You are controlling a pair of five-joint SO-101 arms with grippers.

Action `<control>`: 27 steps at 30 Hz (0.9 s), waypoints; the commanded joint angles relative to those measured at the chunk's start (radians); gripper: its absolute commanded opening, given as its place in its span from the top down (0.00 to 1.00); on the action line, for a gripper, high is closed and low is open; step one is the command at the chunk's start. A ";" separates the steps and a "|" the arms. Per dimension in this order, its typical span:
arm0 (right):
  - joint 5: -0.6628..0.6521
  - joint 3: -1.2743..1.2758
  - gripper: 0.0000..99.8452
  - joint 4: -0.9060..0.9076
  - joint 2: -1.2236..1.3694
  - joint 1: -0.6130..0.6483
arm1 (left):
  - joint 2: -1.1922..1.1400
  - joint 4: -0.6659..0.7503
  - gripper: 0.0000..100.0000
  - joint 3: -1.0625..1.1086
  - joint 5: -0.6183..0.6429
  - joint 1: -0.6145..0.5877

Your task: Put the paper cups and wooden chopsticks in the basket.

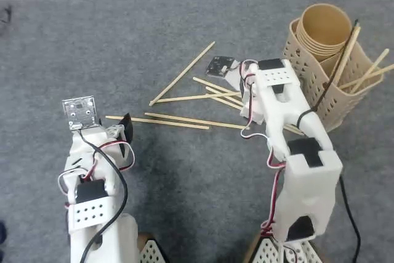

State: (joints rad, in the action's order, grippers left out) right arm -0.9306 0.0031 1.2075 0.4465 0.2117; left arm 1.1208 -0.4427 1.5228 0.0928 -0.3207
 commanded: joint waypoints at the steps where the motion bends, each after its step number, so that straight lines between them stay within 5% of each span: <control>1: -0.026 -0.075 0.80 -0.025 0.051 -0.024 | 0.018 0.020 0.78 -0.005 -0.008 0.006; 16: -0.098 -0.295 1.00 0.148 0.216 -0.042 | 0.018 0.020 0.78 -0.005 -0.011 0.028; 27: -0.100 -0.296 0.99 0.251 0.064 -0.008 | 0.018 0.020 0.78 -0.005 -0.011 0.031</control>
State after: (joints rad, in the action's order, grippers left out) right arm -1.0180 -0.2716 1.4039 0.6153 0.1718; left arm 1.1208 -0.4427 1.5228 0.0928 -0.2992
